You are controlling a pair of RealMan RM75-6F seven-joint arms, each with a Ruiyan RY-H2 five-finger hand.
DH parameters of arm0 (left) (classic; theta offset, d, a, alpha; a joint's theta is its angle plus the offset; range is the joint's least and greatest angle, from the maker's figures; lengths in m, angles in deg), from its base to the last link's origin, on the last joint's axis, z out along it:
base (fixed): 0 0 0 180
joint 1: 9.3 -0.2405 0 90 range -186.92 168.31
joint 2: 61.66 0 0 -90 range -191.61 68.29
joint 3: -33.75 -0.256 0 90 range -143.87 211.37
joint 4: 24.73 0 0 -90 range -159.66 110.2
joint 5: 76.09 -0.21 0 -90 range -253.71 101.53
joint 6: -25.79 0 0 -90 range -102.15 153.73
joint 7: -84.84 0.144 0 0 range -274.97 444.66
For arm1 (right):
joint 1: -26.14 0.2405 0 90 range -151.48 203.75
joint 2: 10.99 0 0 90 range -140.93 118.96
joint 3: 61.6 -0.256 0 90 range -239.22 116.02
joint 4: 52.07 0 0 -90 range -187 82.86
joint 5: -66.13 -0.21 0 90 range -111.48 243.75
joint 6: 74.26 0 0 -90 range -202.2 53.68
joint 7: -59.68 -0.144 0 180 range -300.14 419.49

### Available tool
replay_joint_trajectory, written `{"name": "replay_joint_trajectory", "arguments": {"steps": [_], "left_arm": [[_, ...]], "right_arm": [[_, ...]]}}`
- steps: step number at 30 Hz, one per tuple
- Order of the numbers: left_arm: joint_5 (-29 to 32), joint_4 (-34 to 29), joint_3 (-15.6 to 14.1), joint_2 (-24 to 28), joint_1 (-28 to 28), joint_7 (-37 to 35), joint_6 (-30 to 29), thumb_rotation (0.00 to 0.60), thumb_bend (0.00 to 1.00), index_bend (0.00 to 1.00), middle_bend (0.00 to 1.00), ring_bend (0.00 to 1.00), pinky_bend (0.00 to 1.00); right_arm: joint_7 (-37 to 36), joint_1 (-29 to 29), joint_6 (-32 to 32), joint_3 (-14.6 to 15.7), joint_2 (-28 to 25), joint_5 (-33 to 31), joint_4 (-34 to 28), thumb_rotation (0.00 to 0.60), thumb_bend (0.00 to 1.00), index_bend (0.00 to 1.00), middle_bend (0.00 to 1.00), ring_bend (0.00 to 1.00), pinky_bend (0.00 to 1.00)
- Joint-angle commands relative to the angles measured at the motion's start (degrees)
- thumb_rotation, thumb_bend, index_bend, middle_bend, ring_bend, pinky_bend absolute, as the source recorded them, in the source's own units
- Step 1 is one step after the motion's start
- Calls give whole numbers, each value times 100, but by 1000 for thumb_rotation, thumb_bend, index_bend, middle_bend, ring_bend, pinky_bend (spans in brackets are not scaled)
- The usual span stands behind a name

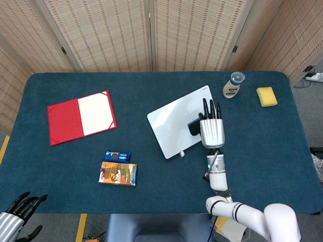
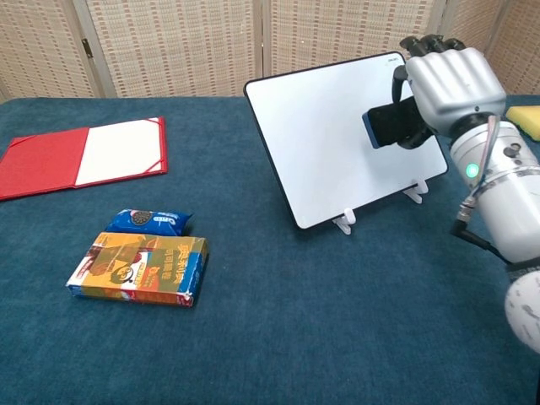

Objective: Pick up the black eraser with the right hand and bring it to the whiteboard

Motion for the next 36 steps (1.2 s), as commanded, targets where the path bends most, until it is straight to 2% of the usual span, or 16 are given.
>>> {"name": "replay_joint_trajectory", "arguments": {"steps": [1, 4, 6, 9, 12, 15, 20, 24, 27, 31, 32, 35, 36], "left_arm": [[78, -2, 14, 21, 41, -85, 72, 600, 346, 57, 267, 235, 145], [180, -29, 28, 49, 71, -140, 165, 600, 345, 65, 267, 236, 145], [218, -90, 19, 92, 80, -113, 227, 600, 346, 79, 267, 238, 145], [181, -137, 13, 118, 92, -78, 221, 600, 346, 91, 267, 239, 145], [202, -147, 22, 130, 87, -84, 212, 600, 346, 94, 267, 239, 145], [235, -160, 26, 126, 85, -71, 237, 600, 346, 95, 267, 239, 145], [172, -181, 3, 103, 64, 49, 234, 600, 346, 97, 267, 241, 145], [183, -192, 10, 87, 48, 126, 240, 600, 346, 97, 267, 242, 145], [184, -214, 17, 83, 35, 156, 219, 600, 346, 97, 267, 242, 145], [108, -223, 10, 59, 12, 272, 174, 600, 346, 97, 267, 242, 145], [83, -232, 6, 49, 6, 313, 165, 600, 346, 97, 267, 242, 145], [24, -242, -1, 20, -15, 439, 147, 600, 346, 97, 267, 241, 145], [6, -246, -4, 11, -23, 480, 143, 600, 346, 97, 267, 241, 145]], "right_arm": [[-238, 364, -271, -272, 416, -103, 621, 600, 184, 666, 79, 13, 93], [-470, 561, -440, -376, 634, -142, 1076, 600, 184, 656, 77, 12, 89], [-622, 659, -529, -416, 749, -154, 1323, 600, 184, 602, 64, 4, 76], [-797, 747, -558, -437, 860, -131, 1604, 600, 184, 446, 22, 0, 45], [-908, 764, -478, -381, 887, -32, 1750, 600, 184, 224, 0, 0, 13], [-957, 709, -429, -293, 850, 50, 1719, 600, 185, 86, 0, 0, 1], [-747, 495, -289, -108, 656, 162, 1411, 600, 185, 2, 0, 0, 0], [-545, 38, 39, 175, 106, 353, 407, 600, 184, 0, 0, 0, 0], [-323, -473, 382, 551, -627, 595, -800, 600, 185, 0, 0, 0, 0], [-110, -1258, 710, 1139, -1931, 766, -2876, 600, 185, 0, 0, 0, 0], [-117, -1501, 807, 1347, -2384, 824, -3537, 600, 184, 0, 0, 0, 0], [-335, -2076, 978, 2011, -3516, 1048, -4907, 600, 185, 0, 0, 0, 0], [-485, -2228, 1020, 2223, -3826, 1166, -5188, 600, 184, 0, 0, 0, 0]]}}
